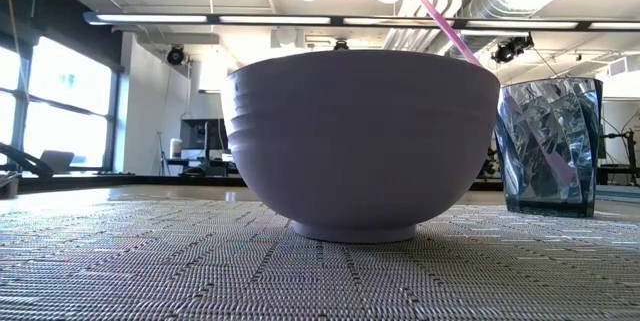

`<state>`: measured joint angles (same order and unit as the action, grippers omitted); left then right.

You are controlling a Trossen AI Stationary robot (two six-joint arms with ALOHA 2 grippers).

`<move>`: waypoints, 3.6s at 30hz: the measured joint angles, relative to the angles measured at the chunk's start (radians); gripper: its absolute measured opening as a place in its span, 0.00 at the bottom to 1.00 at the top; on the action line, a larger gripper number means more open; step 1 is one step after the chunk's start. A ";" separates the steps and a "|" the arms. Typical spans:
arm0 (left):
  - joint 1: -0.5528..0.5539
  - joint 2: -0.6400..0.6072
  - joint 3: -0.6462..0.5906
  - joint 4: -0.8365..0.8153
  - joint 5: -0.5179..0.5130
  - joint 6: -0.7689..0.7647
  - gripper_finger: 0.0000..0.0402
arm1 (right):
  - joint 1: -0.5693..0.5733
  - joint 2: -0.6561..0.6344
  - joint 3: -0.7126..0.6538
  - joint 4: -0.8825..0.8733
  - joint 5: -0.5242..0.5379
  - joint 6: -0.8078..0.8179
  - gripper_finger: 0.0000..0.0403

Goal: Pick & Place Utensil
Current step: Put the red fork into the purple bowl on the gray mat

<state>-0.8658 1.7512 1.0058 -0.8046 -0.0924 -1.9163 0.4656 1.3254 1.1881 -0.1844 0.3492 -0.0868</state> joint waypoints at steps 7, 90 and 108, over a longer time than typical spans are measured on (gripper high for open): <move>0.000 0.002 0.000 -0.045 -0.033 -0.058 0.40 | 0.000 0.000 0.000 0.000 0.000 0.000 0.53; 0.250 0.002 0.634 -0.254 -0.060 0.728 0.12 | 0.361 -0.048 0.000 -0.555 0.196 0.669 0.52; 0.579 0.287 0.855 -0.357 0.389 1.225 0.12 | 0.419 -0.048 -0.188 -0.595 0.140 1.013 0.52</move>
<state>-0.2869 2.0383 1.8612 -1.1617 0.2962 -0.6914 0.8843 1.2778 1.0002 -0.7794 0.4891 0.9265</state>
